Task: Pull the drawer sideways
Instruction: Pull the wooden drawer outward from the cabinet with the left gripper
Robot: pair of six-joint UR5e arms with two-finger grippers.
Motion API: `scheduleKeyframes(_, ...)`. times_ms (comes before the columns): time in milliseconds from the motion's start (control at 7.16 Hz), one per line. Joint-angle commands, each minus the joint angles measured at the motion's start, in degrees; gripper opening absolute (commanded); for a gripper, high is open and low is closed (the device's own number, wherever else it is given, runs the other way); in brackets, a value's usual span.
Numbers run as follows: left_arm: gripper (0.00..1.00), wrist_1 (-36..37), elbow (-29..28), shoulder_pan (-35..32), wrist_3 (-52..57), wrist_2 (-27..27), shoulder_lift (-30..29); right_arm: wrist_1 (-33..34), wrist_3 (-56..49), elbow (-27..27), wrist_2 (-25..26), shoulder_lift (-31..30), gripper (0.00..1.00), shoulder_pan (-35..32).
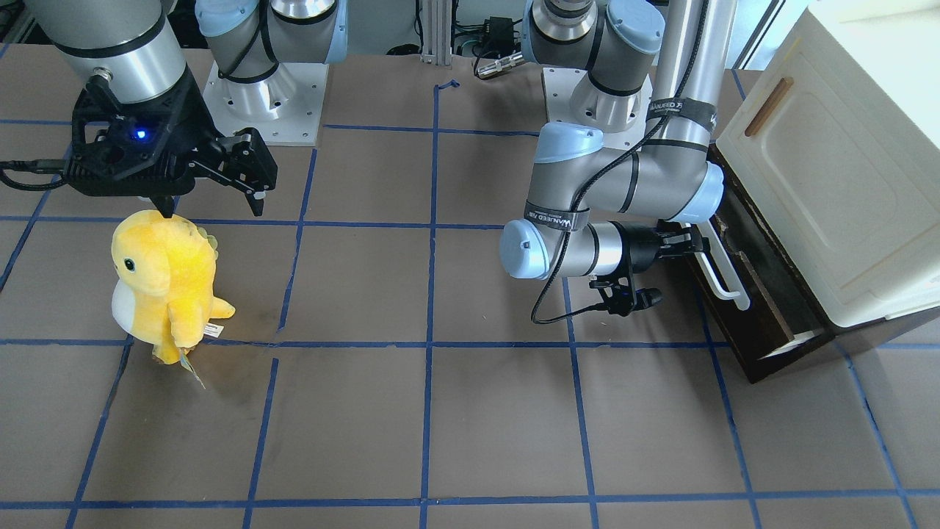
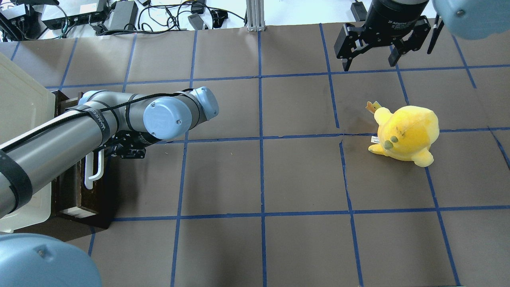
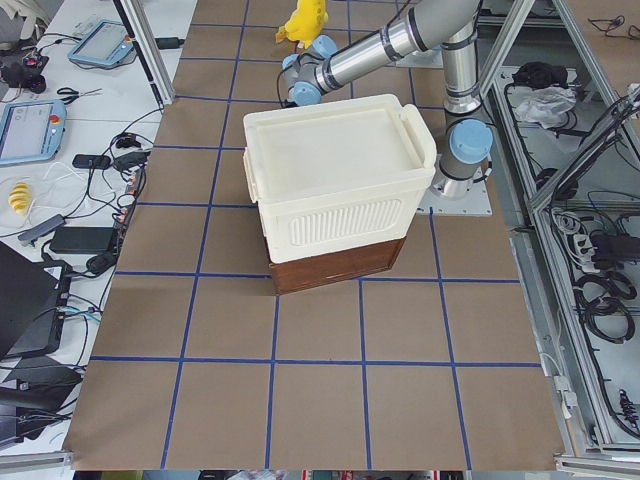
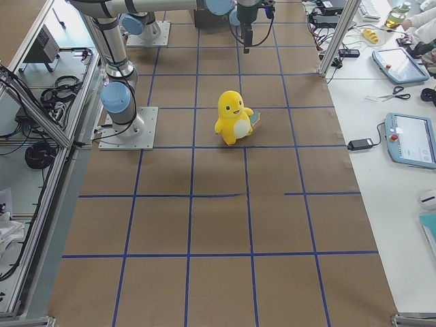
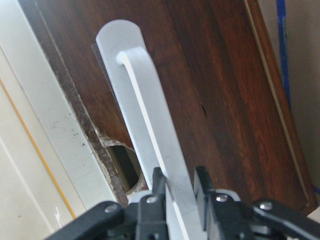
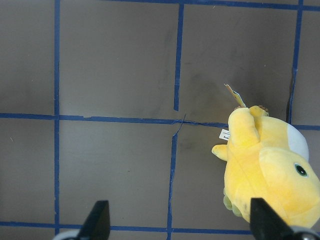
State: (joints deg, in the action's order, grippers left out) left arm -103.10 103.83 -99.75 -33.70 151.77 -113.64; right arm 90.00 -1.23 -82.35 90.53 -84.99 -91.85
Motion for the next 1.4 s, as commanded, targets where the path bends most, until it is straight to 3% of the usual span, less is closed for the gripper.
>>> scheduleKeyframes(0,0.23,0.09,-0.12,-0.79,0.12,-0.16,0.0,0.0,0.0,0.0,0.0,0.0,1.0,0.0)
scheduleKeyframes(1257,0.24,0.18,-0.82,-3.69,0.39,-0.24,0.0,0.0,0.0,0.0,0.0,0.0,1.0,0.0)
